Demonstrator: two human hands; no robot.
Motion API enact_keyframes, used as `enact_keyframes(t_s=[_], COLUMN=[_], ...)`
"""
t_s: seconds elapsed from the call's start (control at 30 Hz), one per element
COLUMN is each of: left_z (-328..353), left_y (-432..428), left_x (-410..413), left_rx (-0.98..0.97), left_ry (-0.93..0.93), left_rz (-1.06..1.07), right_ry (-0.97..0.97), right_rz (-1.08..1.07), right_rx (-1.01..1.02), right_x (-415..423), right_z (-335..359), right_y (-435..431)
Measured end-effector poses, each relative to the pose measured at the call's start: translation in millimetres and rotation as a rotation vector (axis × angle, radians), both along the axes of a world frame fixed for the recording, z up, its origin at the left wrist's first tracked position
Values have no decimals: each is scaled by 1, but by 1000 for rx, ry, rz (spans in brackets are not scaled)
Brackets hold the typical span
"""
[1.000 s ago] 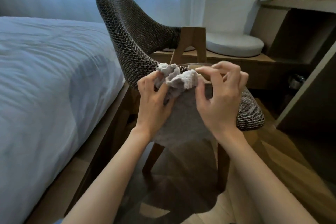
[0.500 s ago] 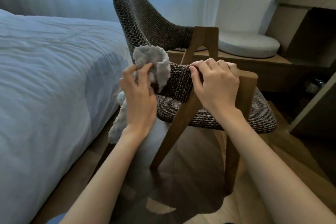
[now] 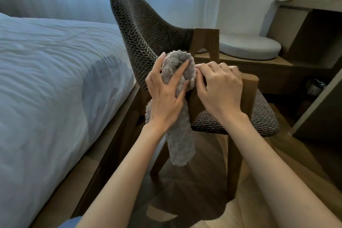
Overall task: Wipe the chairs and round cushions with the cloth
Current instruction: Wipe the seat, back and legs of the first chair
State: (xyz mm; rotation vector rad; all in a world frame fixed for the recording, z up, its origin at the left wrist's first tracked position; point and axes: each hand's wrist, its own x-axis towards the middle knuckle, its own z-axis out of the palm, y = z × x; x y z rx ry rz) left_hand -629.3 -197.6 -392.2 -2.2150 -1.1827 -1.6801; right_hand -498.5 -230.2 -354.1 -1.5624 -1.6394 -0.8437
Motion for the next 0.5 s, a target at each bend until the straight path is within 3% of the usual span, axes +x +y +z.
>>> enact_keyframes(t_s=[0.37,0.43,0.5], left_z=[-36,-49,-60], left_y=[19,21,18], left_x=[-4,-9,-13], left_rx=[117,58,-131], left_ry=[-172,-202,-370], left_rz=[18,61,134], right_ry=[9,15,14], right_rz=[-21,-22,-30], right_rx=[76,87,98], right_x=[1,0,0], right_z=[-4,-5,-5], right_y=[6,7,7])
